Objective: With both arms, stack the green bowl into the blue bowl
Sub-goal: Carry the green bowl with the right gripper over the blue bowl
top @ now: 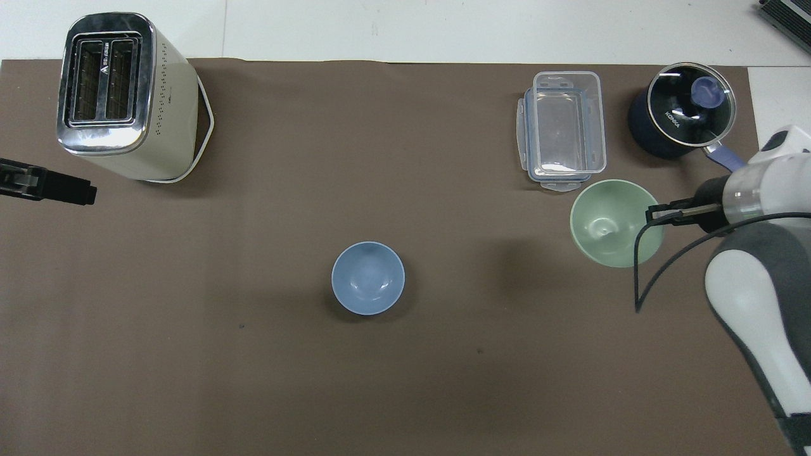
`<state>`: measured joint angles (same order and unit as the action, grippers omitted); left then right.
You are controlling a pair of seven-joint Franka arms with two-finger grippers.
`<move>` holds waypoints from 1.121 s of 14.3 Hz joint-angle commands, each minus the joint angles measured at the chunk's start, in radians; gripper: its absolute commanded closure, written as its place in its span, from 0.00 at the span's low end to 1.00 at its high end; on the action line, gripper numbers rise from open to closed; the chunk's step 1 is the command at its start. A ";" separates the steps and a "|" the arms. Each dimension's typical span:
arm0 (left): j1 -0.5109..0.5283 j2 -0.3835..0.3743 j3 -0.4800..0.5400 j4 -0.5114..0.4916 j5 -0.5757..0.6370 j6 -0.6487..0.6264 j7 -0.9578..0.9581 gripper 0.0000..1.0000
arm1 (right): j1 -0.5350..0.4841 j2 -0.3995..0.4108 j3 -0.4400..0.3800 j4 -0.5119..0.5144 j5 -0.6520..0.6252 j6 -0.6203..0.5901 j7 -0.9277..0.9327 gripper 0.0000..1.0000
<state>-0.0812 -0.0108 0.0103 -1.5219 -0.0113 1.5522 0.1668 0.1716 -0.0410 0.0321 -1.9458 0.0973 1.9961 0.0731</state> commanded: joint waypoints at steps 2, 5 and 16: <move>0.015 0.023 -0.004 0.032 0.016 -0.043 0.016 0.00 | 0.113 0.033 -0.001 0.015 0.012 0.042 0.129 1.00; 0.047 0.023 -0.006 0.034 0.008 -0.073 0.017 0.00 | 0.221 0.094 0.003 0.013 0.013 0.156 0.247 1.00; 0.054 0.006 -0.007 0.020 0.010 -0.064 0.011 0.00 | 0.404 0.217 0.005 -0.036 0.102 0.357 0.350 1.00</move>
<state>-0.0444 -0.0029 0.0138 -1.5197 -0.0108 1.5155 0.1680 0.5648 0.1820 0.0390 -1.9566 0.1760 2.3110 0.4048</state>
